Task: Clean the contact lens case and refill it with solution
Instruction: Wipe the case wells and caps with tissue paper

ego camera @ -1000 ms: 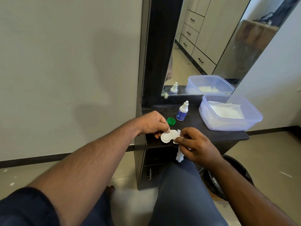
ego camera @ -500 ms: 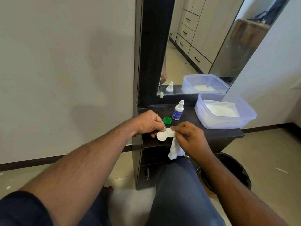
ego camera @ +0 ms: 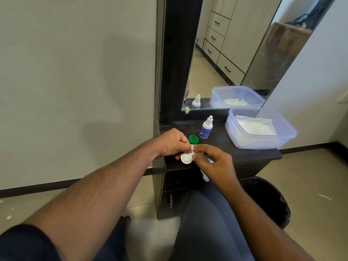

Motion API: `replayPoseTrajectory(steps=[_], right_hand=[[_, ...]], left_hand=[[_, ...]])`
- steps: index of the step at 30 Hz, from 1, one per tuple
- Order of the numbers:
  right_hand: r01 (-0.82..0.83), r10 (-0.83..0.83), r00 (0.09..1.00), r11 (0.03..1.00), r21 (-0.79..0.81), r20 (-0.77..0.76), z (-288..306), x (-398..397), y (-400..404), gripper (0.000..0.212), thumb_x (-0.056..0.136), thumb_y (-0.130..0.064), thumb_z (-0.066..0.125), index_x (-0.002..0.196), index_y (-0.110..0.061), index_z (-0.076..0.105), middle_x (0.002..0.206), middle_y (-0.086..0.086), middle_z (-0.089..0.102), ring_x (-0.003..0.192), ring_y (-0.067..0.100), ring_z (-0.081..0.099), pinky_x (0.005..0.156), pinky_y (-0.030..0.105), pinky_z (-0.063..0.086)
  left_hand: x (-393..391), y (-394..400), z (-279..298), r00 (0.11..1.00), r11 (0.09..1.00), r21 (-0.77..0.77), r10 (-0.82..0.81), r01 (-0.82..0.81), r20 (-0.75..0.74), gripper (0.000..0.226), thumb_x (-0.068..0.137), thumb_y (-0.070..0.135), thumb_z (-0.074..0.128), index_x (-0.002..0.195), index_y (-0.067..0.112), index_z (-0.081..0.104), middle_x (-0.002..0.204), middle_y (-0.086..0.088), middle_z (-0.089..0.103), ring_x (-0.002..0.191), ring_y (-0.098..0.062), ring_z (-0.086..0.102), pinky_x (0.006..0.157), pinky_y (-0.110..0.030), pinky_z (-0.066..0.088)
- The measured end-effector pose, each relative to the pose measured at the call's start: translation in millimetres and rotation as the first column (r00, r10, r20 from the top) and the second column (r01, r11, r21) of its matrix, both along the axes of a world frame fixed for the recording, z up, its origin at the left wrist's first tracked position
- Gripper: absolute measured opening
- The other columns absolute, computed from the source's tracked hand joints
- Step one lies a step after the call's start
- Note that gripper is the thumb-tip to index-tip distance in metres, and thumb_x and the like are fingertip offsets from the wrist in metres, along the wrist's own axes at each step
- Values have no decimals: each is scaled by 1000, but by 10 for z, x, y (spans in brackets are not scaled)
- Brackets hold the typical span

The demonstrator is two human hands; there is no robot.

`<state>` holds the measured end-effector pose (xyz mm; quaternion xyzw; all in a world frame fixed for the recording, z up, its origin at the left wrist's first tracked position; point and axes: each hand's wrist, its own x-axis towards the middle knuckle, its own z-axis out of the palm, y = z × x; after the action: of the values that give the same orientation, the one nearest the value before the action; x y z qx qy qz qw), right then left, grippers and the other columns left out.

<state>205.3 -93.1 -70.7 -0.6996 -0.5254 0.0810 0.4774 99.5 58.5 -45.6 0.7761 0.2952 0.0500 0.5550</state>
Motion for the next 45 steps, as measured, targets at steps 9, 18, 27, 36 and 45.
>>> replayPoseTrajectory(steps=[9,18,27,36,45], right_hand=[[146,-143,982,989,20,-127,-29,-28,-47,17,87,-5,64,95,-20,64,90,-14,65,90,-7,61,77,5,46],[119,-137,981,983,137,134,-108,-51,-147,15,80,-3,71,95,-6,72,98,1,68,92,4,61,84,13,48],[251,-247,957,968,-5,149,-14,-306,108,16,86,-7,65,100,-6,73,101,5,65,91,11,60,81,7,41],[195,-75,814,969,-149,576,70,-302,86,24,73,-3,77,97,-2,72,91,12,65,84,25,60,74,33,54],[131,-21,864,974,-185,503,101,-202,95,22,74,5,71,96,1,71,92,15,66,84,28,61,74,28,47]], left_hand=[[8,7,-6,1000,1000,-5,-7,7,-11,11,80,3,64,80,-3,73,88,-17,70,52,-9,57,51,-22,49],[19,41,-35,996,994,-93,69,-63,60,6,82,1,68,81,4,73,86,-15,69,60,-10,65,53,-19,53],[-14,72,-5,996,986,-158,58,-46,72,9,83,-1,66,90,-4,71,91,-18,69,68,-16,68,59,-21,57],[-27,52,-3,996,991,-129,53,-43,70,6,80,-2,67,85,-5,69,82,-16,69,69,-19,70,59,-24,58],[-45,34,-10,994,989,-135,67,-54,91,6,80,-6,63,77,-3,67,80,-16,68,67,-19,69,61,-25,59]])
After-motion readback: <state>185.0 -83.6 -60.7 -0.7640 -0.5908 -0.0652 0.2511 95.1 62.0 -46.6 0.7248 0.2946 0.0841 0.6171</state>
